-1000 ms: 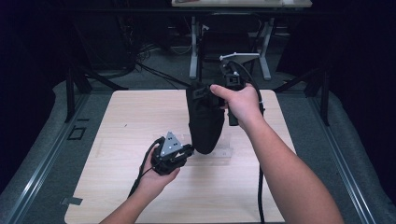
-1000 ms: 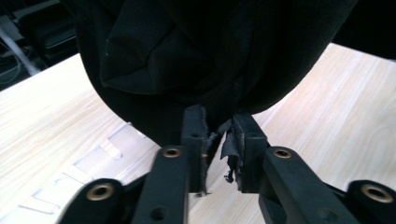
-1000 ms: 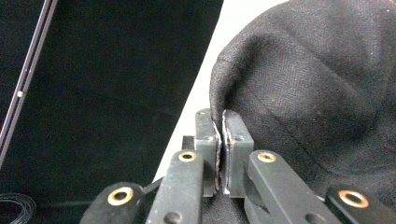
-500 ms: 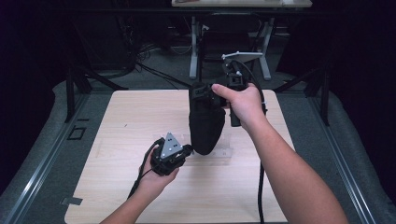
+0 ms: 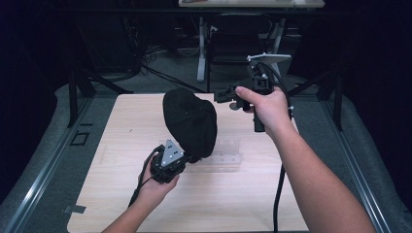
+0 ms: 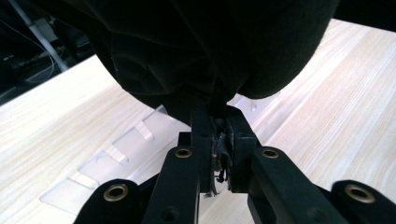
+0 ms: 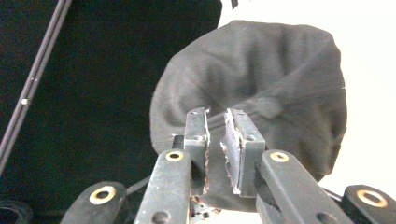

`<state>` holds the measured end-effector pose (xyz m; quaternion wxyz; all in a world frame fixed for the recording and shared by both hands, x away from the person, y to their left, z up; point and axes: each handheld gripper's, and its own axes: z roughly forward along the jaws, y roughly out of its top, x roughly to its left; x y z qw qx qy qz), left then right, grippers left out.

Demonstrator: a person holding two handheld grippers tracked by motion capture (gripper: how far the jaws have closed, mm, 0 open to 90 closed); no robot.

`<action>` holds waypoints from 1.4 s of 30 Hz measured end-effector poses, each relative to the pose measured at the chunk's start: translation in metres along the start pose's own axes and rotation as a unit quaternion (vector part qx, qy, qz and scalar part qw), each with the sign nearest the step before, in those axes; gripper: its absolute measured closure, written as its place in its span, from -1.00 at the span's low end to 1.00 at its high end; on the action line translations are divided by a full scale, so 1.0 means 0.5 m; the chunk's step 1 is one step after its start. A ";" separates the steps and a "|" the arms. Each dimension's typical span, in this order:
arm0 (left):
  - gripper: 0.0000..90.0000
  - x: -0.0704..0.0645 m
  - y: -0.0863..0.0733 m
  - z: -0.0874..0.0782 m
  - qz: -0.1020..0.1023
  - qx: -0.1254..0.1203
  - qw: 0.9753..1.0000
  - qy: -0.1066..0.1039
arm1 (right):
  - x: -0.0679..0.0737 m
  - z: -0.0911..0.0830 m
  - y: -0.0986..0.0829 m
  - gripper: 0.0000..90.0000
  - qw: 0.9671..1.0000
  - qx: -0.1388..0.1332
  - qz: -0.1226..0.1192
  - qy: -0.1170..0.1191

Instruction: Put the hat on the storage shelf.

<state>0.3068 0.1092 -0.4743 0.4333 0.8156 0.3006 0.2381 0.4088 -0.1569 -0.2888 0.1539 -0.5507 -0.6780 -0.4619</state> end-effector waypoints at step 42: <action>0.28 0.028 -0.094 -0.024 -0.048 0.005 0.999 0.009 | -0.059 -0.047 -0.033 0.66 0.998 -0.009 0.004 -0.055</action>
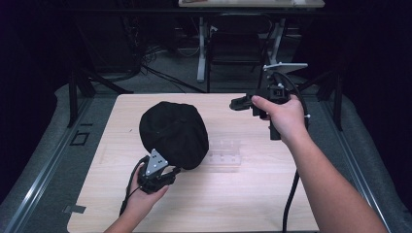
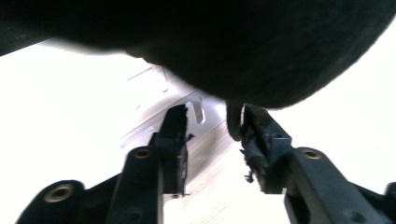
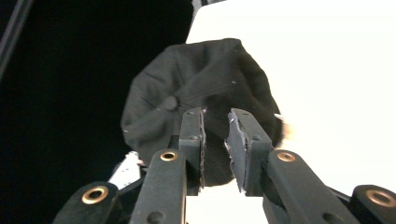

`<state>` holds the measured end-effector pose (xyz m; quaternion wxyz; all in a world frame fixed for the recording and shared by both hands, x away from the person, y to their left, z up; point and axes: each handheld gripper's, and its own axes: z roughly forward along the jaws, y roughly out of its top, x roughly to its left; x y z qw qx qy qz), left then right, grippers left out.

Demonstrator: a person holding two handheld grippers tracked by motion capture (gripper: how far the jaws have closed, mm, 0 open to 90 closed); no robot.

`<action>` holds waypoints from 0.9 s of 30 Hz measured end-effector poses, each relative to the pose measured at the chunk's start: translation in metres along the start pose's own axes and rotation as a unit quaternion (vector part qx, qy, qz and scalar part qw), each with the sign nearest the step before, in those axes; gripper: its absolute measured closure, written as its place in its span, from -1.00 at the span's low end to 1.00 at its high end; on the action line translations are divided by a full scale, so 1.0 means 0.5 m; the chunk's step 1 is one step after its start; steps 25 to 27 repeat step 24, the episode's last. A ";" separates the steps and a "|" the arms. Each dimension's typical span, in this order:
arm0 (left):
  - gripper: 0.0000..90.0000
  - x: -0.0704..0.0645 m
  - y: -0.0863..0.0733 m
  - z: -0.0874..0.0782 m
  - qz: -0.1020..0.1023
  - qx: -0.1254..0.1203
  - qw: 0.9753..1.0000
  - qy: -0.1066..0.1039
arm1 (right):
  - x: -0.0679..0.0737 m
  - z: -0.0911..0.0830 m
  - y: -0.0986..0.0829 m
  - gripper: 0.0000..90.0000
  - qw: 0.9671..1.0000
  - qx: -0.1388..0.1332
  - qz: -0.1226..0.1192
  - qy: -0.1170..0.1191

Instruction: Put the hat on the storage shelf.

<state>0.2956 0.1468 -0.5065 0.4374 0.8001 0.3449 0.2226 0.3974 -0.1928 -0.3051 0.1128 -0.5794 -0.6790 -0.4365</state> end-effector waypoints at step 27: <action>0.11 0.071 -0.079 -0.059 -0.050 -0.008 0.999 0.012 | -0.105 -0.002 -0.135 0.50 0.991 -0.016 -0.059 -0.122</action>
